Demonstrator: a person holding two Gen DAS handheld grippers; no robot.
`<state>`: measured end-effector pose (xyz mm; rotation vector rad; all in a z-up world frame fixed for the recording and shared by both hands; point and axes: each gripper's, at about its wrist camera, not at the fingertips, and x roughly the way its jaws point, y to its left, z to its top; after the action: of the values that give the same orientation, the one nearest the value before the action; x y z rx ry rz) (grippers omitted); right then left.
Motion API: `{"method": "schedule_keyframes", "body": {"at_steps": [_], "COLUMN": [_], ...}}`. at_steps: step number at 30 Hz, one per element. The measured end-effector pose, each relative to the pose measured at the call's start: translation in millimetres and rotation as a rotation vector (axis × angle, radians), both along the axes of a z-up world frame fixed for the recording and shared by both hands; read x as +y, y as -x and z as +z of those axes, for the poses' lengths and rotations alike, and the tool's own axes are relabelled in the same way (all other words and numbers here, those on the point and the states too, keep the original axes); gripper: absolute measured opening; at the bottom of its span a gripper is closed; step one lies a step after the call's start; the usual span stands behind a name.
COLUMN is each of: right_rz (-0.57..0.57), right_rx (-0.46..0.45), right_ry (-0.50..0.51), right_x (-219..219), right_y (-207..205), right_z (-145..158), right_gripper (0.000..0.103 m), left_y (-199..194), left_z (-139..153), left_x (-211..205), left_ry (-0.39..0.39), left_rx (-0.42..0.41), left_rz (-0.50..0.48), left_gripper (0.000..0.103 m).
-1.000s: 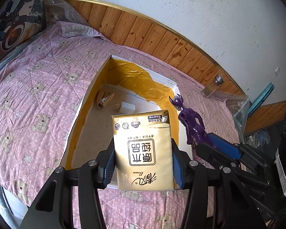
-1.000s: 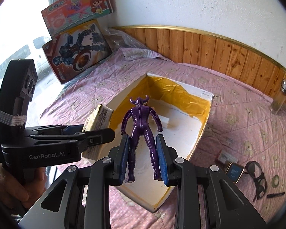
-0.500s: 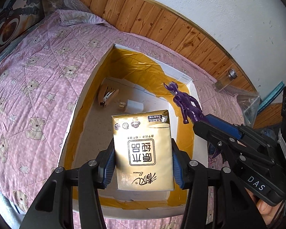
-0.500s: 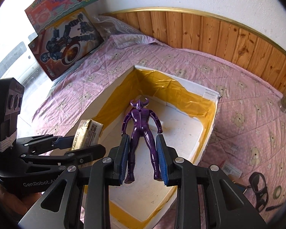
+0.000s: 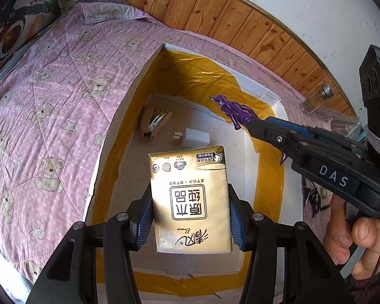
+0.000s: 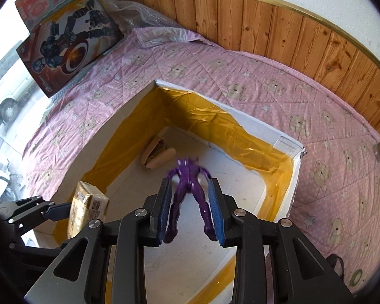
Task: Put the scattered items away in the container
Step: 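Open both tools to drop the tissue pack and figure into the box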
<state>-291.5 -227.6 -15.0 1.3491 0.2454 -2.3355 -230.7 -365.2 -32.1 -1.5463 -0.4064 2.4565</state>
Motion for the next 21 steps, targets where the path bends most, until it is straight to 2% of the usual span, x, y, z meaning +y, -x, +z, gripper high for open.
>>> {"method": "schedule_keyframes", "body": {"at_steps": [1,9,21], "right_rz": [-0.011,-0.055,0.017], "right_rx": [0.007,0.001,-0.018], "right_ry": [-0.004,0.075,0.101], "right_x": [1.7,25.3,15.3], "right_y": [1.4,-8.6,-50.9], "right_z": [-0.4,9.0,11.7], "right_gripper": [0.047,0.047,0.047], "left_y": [1.7,-2.3,-26.8], "left_z": [-1.6,-4.4,6.2], "left_x": [-0.1,-7.8,12.8], "left_ry": [0.014,0.022,0.057], "left_rx": [-0.006,-0.015,0.005], "left_rz": [0.004,0.012,-0.026], "left_gripper": [0.055,0.057,0.058]}}
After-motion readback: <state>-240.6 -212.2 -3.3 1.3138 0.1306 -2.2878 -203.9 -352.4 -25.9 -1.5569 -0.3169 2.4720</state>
